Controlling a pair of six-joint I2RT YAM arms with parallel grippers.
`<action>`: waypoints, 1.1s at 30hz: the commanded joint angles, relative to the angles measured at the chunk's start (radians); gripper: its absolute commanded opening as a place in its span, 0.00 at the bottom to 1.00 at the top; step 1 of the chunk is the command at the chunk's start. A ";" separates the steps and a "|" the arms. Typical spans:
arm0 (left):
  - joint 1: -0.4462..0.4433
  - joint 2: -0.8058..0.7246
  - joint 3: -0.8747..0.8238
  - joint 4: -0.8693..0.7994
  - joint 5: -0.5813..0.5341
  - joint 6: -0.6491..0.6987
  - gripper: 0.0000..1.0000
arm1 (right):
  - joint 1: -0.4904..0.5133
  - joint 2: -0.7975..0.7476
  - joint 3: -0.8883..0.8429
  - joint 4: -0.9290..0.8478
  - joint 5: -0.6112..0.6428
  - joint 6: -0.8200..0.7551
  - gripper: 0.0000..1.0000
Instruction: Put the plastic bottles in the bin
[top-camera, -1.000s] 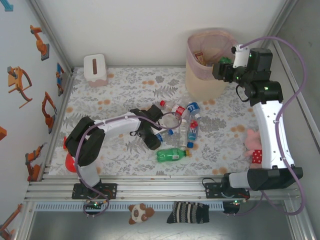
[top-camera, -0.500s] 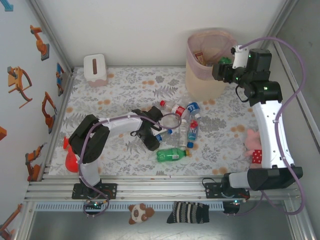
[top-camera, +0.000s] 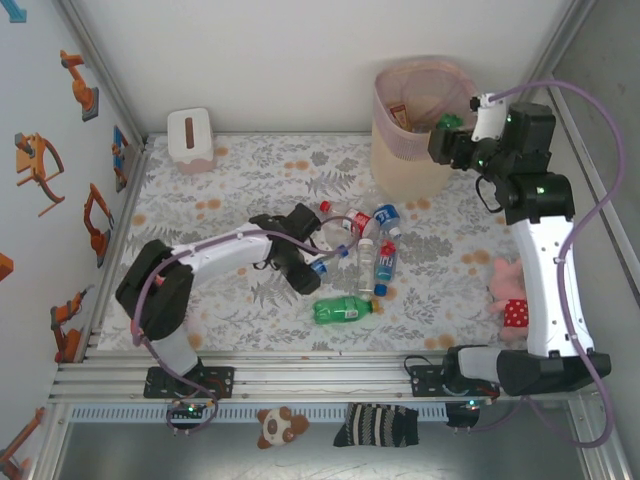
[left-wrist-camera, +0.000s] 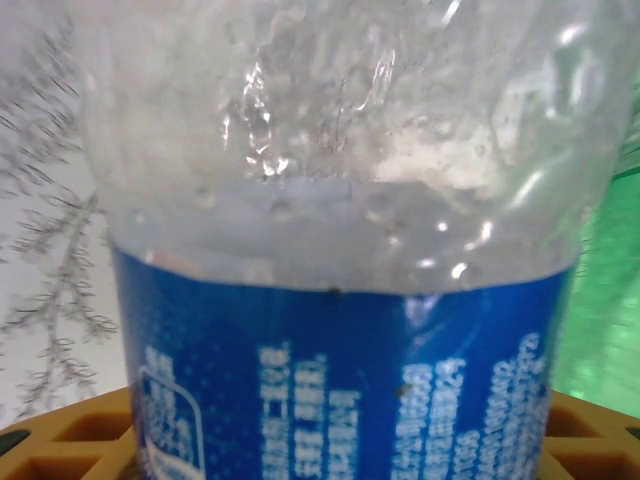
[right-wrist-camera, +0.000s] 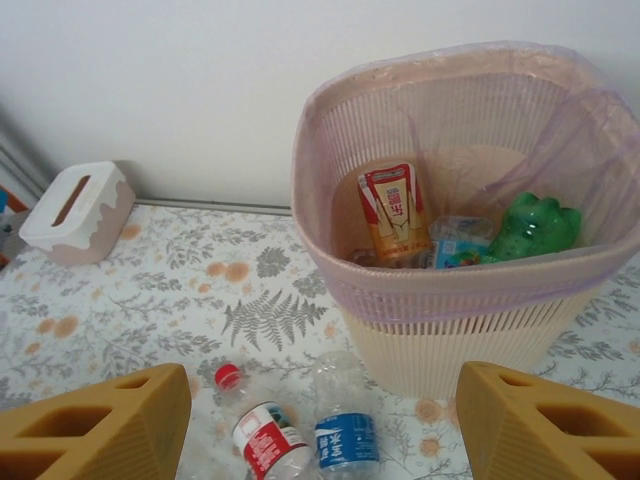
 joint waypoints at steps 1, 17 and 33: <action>0.011 -0.101 0.006 0.032 0.068 -0.021 0.53 | -0.002 -0.037 -0.025 0.042 -0.067 0.037 0.69; 0.033 -0.380 0.000 0.541 0.325 -0.201 0.55 | 0.044 -0.158 -0.227 0.503 -0.522 0.273 0.70; 0.032 -0.448 -0.011 0.940 0.684 -0.364 0.55 | 0.275 -0.183 -0.262 0.705 -0.694 0.212 0.82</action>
